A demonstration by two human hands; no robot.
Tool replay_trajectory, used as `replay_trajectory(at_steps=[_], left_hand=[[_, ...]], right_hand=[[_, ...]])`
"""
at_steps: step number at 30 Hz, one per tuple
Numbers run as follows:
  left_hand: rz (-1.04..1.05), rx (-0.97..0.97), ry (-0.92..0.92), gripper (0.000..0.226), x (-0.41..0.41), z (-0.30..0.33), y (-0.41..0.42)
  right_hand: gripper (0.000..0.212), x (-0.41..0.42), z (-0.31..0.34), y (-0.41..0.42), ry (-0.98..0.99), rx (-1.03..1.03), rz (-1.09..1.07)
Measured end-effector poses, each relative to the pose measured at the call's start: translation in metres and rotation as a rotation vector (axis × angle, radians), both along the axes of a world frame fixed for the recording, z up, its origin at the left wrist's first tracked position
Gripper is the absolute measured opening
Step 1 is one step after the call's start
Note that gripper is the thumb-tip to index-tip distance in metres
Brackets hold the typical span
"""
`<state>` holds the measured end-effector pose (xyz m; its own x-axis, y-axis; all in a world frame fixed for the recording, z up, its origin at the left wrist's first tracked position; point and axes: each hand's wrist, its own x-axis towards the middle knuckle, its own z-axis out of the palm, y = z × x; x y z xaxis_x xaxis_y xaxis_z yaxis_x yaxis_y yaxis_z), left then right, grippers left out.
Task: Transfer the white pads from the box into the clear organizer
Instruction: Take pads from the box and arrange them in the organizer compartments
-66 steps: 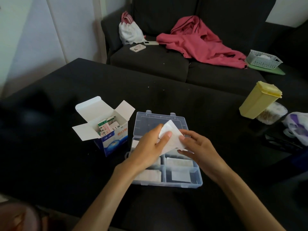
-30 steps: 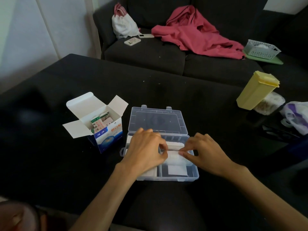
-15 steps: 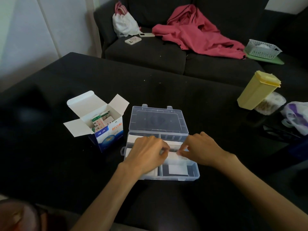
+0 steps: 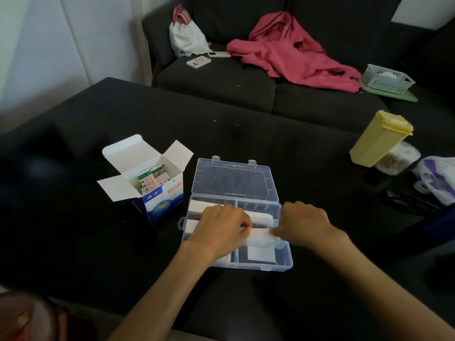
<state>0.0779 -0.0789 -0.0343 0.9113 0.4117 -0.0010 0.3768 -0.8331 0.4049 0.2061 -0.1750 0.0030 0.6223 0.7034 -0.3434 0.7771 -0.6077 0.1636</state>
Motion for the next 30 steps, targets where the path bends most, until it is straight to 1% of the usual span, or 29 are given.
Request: replay_trajectory(at_steps=[3,5,7,9,10,13,15,20,26,30], left_hand=[[0.004,-0.003,-0.002,0.029,0.0,0.0,-0.001],[0.003,-0.011,0.002,0.028,-0.001,0.001,-0.001],[0.002,-0.026,-0.002,0.027,-0.002,0.002,0.001],[0.006,-0.044,-0.007,0.026,-0.002,0.003,0.002],[0.01,-0.056,-0.009,0.026,-0.002,0.003,0.003],[0.018,-0.079,-0.021,0.024,-0.002,0.003,0.003],[0.013,-0.087,-0.03,0.023,-0.002,0.003,0.003],[0.028,-0.084,-0.048,0.025,-0.002,0.001,0.004],[0.105,-0.008,-0.089,0.028,0.001,-0.002,0.008],[0.117,-0.04,-0.128,0.025,0.002,0.002,0.01]], right_hand=[[0.025,-0.005,-0.003,0.005,-0.035,-0.033,0.031],[0.026,-0.003,-0.005,0.008,0.006,-0.036,-0.004],[0.028,0.002,-0.008,0.009,0.091,-0.023,-0.073],[0.031,0.008,-0.009,0.005,0.155,0.018,-0.13],[0.032,0.009,-0.01,0.002,0.157,0.046,-0.139],[0.028,0.01,-0.013,-0.008,0.102,0.174,-0.039],[0.023,0.009,-0.014,-0.011,0.102,0.233,0.001],[0.021,0.011,-0.019,-0.013,0.132,0.284,-0.026],[0.021,0.015,-0.024,0.0,0.155,0.39,-0.076],[0.015,0.018,-0.019,0.003,0.197,0.44,-0.067]])
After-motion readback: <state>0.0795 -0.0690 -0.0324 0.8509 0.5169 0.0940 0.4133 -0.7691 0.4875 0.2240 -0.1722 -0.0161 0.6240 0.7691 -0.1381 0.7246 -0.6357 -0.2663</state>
